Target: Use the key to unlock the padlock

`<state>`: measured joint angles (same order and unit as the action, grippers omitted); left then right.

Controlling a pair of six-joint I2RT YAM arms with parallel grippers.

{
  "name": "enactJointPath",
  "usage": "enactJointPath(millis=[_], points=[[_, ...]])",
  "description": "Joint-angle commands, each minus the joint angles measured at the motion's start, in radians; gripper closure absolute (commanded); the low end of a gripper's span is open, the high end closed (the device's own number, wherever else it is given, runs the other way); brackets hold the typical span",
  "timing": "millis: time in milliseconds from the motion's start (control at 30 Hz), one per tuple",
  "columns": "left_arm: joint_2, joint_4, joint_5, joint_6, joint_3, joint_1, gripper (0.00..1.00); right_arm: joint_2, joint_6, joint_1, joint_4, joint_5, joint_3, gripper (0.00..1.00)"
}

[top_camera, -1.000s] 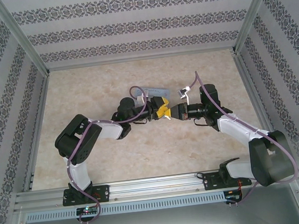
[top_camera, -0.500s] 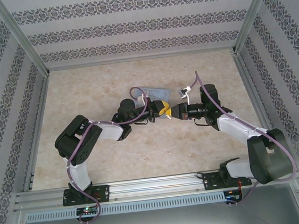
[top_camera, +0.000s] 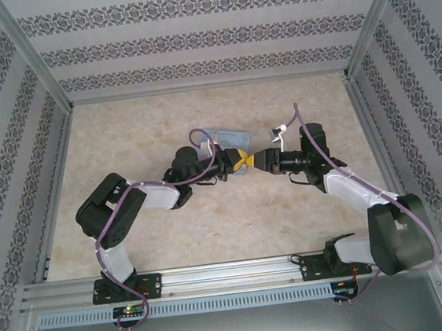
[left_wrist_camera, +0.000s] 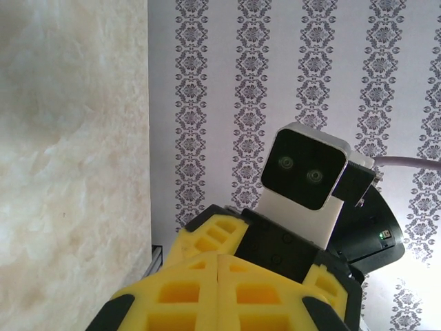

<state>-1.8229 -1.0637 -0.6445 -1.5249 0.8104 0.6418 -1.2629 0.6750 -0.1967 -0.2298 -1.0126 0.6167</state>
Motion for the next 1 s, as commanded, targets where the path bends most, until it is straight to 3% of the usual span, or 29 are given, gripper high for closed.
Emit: enactJointPath(millis=[0, 267, 500, 733, 967], points=[[0.043, 0.023, 0.008, 0.073, 0.002, 0.007, 1.0, 0.101, 0.044, 0.018, -0.036, 0.053, -0.022, 0.53], [0.086, 0.071, 0.048, 0.226, 0.01, 0.003, 1.0, 0.261, 0.217, 0.013, -0.056, 0.268, -0.095, 0.49], [0.08, -0.021, 0.157, 0.231, -0.011, 0.0, 1.0, 0.289, 0.291, -0.114, -0.155, 0.459, -0.15, 0.49], [0.024, -0.134, 0.202, 0.147, -0.007, 0.001, 1.0, 0.208, 0.324, -0.17, -0.293, 0.493, -0.147, 0.5], [0.026, -0.139, 0.214, 0.134, -0.005, 0.001, 1.0, 0.124, 0.321, -0.203, -0.341, 0.489, -0.113, 0.53]])
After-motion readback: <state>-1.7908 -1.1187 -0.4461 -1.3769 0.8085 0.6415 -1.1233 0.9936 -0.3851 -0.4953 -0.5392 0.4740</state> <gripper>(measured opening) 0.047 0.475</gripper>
